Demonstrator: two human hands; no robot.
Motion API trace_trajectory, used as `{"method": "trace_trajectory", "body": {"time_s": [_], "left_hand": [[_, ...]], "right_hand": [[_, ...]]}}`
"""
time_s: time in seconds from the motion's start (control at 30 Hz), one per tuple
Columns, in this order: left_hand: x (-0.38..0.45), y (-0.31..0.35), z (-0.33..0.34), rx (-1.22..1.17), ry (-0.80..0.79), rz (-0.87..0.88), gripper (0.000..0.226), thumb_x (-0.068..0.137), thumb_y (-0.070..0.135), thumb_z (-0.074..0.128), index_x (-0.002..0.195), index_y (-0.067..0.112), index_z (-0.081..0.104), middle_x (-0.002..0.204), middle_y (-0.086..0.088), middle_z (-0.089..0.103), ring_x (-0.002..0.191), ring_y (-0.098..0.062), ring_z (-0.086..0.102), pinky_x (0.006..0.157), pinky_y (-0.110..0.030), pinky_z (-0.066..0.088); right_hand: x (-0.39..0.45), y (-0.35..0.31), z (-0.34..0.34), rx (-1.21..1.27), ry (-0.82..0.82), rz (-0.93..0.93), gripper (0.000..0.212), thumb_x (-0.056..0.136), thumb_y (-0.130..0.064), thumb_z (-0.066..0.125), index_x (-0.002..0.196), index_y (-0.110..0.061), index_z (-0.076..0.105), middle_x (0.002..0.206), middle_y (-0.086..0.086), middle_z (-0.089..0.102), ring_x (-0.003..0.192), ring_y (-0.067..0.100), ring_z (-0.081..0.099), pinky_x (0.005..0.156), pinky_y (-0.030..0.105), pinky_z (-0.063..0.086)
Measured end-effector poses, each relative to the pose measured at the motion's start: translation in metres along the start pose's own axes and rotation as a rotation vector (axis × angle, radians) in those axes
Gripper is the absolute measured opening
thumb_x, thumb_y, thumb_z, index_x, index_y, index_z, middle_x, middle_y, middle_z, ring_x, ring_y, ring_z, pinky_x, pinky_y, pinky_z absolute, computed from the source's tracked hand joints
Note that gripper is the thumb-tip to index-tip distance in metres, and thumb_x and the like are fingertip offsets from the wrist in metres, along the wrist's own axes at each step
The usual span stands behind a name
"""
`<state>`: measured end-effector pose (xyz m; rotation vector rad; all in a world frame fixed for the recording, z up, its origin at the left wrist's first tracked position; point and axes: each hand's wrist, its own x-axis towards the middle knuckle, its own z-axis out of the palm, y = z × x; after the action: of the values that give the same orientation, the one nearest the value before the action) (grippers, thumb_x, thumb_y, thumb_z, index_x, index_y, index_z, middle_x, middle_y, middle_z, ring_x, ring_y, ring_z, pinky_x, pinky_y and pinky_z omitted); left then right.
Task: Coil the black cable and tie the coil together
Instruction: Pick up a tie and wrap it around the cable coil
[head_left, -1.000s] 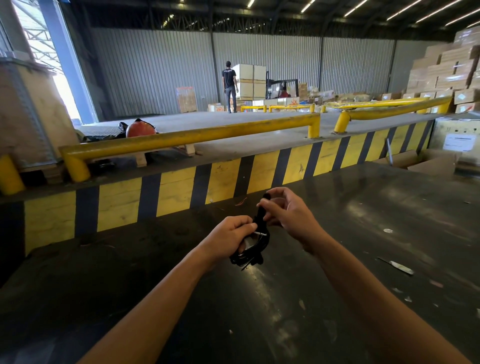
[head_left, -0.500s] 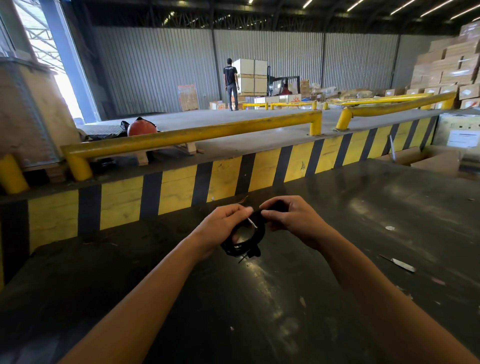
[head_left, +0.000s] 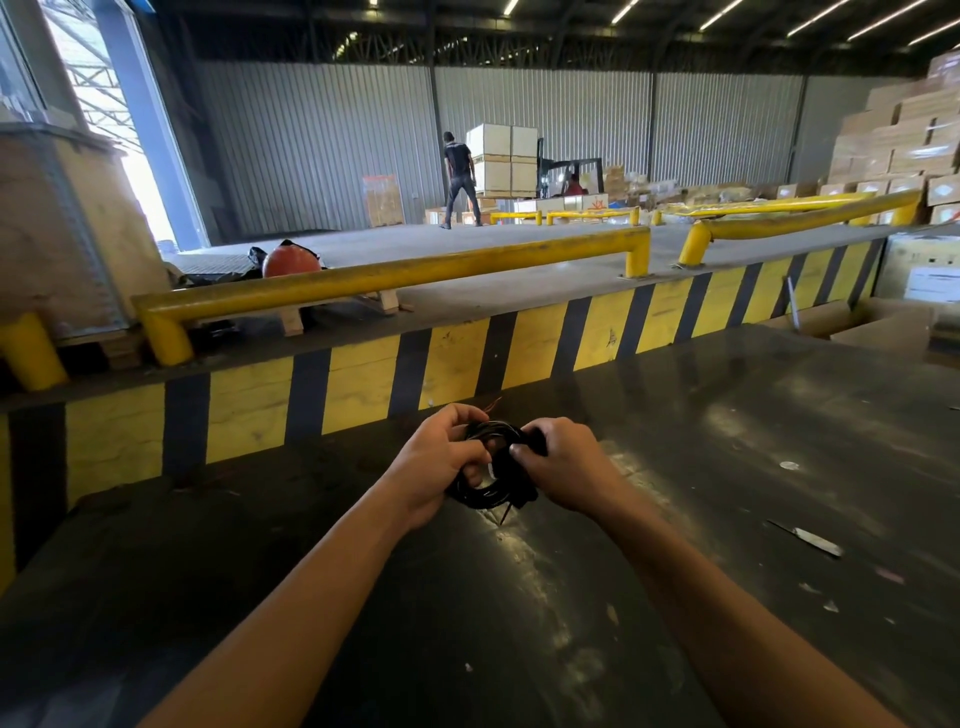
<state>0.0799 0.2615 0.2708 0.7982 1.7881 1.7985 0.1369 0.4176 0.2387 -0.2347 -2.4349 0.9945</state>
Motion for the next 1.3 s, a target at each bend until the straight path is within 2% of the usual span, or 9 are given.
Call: {"method": "trace_trajectory", "body": {"time_s": [0.17,0.33,0.4,0.5,0.7,0.8,1.0,1.1,1.3], "left_hand": [[0.0,-0.006,0.003,0.075,0.092,0.091,0.044,0.081,0.0,0.065,0.119,0.013,0.047,0.108,-0.011,0.062,0.093,-0.02,0.065,0.071,-0.025,0.057],[-0.005,-0.013,-0.001,0.103,0.043,0.144,0.034,0.081,0.009,0.066,0.115,0.009,0.059,0.105,-0.007,0.068,0.091,-0.011,0.068,0.073,-0.019,0.054],[-0.004,-0.013,0.0,0.081,0.05,0.178,0.033,0.082,0.008,0.065,0.115,0.006,0.06,0.105,-0.01,0.069,0.093,-0.015,0.069,0.073,-0.02,0.054],[-0.001,-0.014,0.003,0.067,0.109,0.224,0.028,0.082,0.008,0.066,0.11,0.005,0.064,0.1,-0.011,0.072,0.09,-0.018,0.07,0.072,-0.022,0.056],[0.003,-0.024,0.012,0.093,0.223,0.243,0.029,0.083,0.012,0.067,0.111,0.01,0.063,0.096,-0.003,0.074,0.088,-0.015,0.071,0.073,-0.026,0.058],[0.004,-0.027,0.014,0.148,0.302,0.263,0.03,0.081,0.014,0.069,0.11,0.013,0.062,0.097,-0.004,0.073,0.087,-0.014,0.071,0.077,-0.033,0.058],[0.004,-0.029,0.013,0.222,0.391,0.305,0.026,0.081,0.015,0.07,0.106,0.017,0.064,0.097,-0.001,0.072,0.086,-0.007,0.069,0.077,-0.028,0.058],[0.003,-0.03,0.015,0.263,0.393,0.34,0.027,0.082,0.015,0.069,0.109,0.017,0.064,0.098,-0.001,0.072,0.086,-0.004,0.069,0.073,-0.02,0.056],[0.003,-0.029,0.016,0.262,0.384,0.344,0.03,0.083,0.015,0.068,0.113,0.013,0.064,0.102,-0.004,0.071,0.092,-0.012,0.069,0.08,-0.029,0.057]], "right_hand": [[0.005,0.005,-0.005,0.031,0.1,0.075,0.013,0.088,-0.019,0.059,0.087,-0.012,0.069,0.074,0.002,0.068,0.062,0.009,0.063,0.045,0.008,0.042],[0.009,0.01,-0.018,0.234,0.132,0.18,0.015,0.085,-0.018,0.062,0.073,-0.019,0.069,0.063,0.001,0.07,0.055,0.007,0.066,0.054,0.02,0.051],[0.009,0.01,-0.018,0.28,0.142,0.196,0.007,0.085,-0.016,0.064,0.084,-0.012,0.069,0.066,0.002,0.07,0.052,0.004,0.066,0.049,0.018,0.051],[0.006,0.007,-0.014,0.343,0.223,0.199,0.023,0.082,-0.017,0.07,0.098,-0.012,0.054,0.079,-0.003,0.06,0.057,0.009,0.066,0.047,0.015,0.051],[0.002,-0.002,-0.005,0.283,0.317,0.065,0.02,0.08,-0.023,0.072,0.075,-0.024,0.053,0.068,-0.002,0.062,0.046,0.002,0.06,0.039,0.008,0.041],[0.003,-0.003,-0.002,0.423,0.253,0.109,0.015,0.08,-0.02,0.072,0.083,-0.018,0.058,0.073,0.004,0.066,0.048,0.003,0.064,0.043,0.013,0.047],[0.005,0.0,-0.002,0.689,0.193,0.241,0.017,0.081,-0.013,0.07,0.087,-0.018,0.055,0.074,0.009,0.069,0.052,0.012,0.068,0.046,0.02,0.05],[0.005,0.0,0.001,0.698,0.195,0.239,0.013,0.08,-0.014,0.07,0.081,-0.017,0.057,0.066,0.004,0.067,0.048,0.009,0.065,0.043,0.018,0.047],[0.002,-0.004,-0.001,0.797,0.08,0.224,0.008,0.082,-0.009,0.067,0.079,-0.014,0.062,0.048,-0.01,0.065,0.043,-0.004,0.058,0.038,0.01,0.041]]}}
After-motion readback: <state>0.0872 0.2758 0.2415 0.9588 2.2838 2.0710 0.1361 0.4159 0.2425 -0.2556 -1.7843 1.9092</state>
